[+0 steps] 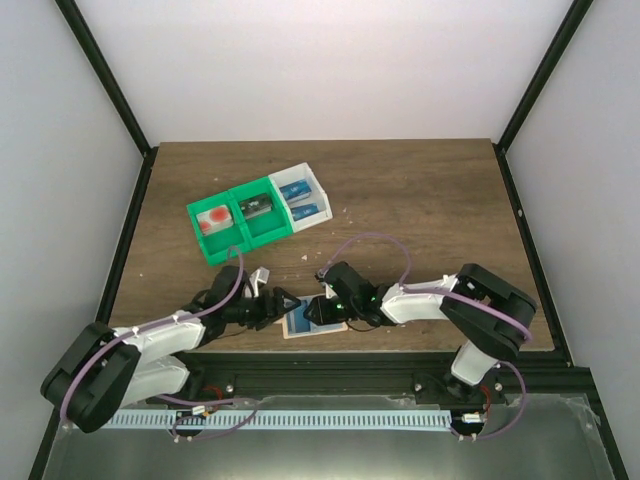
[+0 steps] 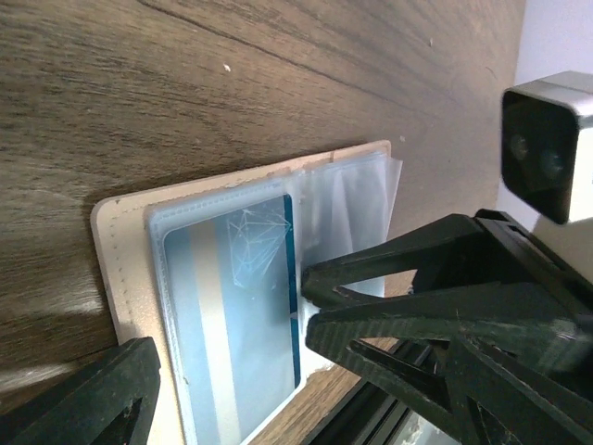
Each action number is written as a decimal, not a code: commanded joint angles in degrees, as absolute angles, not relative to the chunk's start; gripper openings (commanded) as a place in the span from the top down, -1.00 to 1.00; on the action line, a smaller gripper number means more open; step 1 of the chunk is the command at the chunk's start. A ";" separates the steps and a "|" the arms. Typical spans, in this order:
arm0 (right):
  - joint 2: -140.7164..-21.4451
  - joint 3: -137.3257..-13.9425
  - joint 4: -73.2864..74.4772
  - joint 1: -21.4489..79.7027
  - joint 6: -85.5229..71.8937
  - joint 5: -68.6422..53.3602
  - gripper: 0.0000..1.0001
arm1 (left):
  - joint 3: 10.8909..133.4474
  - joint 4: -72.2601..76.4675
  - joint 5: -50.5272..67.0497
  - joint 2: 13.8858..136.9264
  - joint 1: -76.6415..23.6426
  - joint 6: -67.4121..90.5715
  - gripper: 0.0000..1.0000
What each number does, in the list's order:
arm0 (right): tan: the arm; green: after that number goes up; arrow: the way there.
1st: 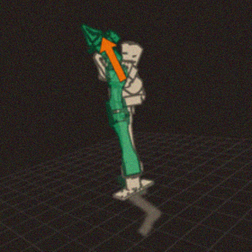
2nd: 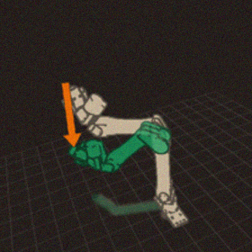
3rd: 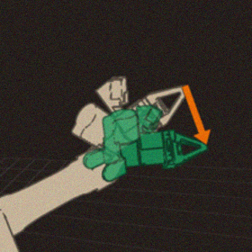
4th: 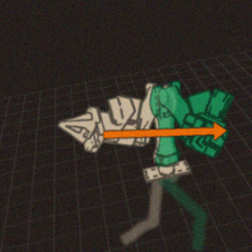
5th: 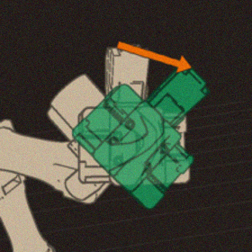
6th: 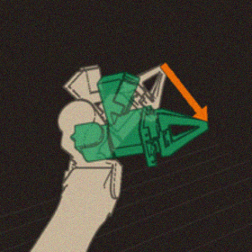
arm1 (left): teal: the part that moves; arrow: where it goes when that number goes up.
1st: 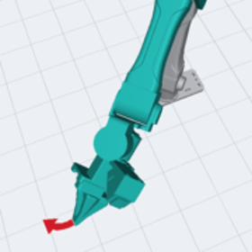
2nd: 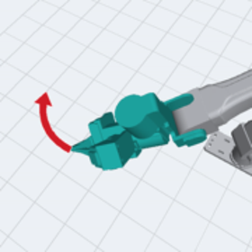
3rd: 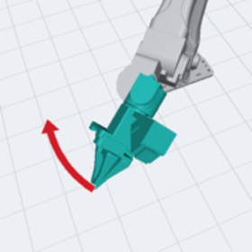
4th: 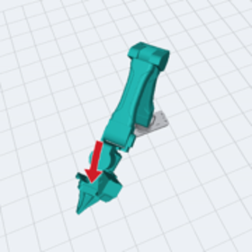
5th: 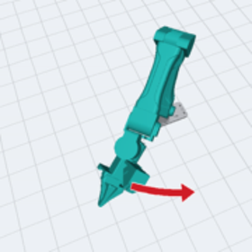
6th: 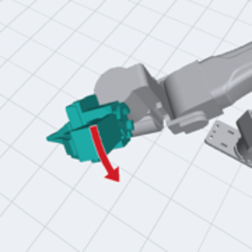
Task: Take the credit cards out of the card holder
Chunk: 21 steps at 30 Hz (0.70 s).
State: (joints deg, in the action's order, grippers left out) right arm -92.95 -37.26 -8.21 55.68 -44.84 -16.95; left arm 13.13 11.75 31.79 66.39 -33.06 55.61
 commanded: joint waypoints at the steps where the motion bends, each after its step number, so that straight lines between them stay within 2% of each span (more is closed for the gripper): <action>1: -94.72 -35.40 -9.51 56.16 -46.25 -16.75 0.48 | 11.53 14.50 31.39 65.30 -33.30 56.48 -0.74; 4: -95.33 -34.82 -10.11 56.16 -46.72 -16.94 0.51 | 10.34 14.99 31.06 64.16 -33.31 57.13 -0.75; 9: -95.98 -34.52 -11.68 56.16 -46.98 -18.21 0.55 | 8.22 17.73 31.87 62.34 -33.29 59.14 -0.61; 12: -96.15 -34.62 -11.69 56.16 -47.38 -18.06 0.55 | 8.14 17.65 32.52 61.21 -33.31 59.84 -0.25; 15: -95.94 -34.61 -11.45 56.16 -47.80 -17.62 0.56 | 8.50 15.91 32.08 59.59 -33.31 59.68 -0.08; 19: -94.75 -34.64 -11.13 56.16 -48.15 -17.35 0.56 | 10.03 10.78 29.57 56.94 -33.30 57.98 0.32; 21: -94.08 -34.71 -11.27 56.16 -48.35 -17.55 0.56 | 10.43 8.67 27.97 56.30 -33.31 57.12 0.44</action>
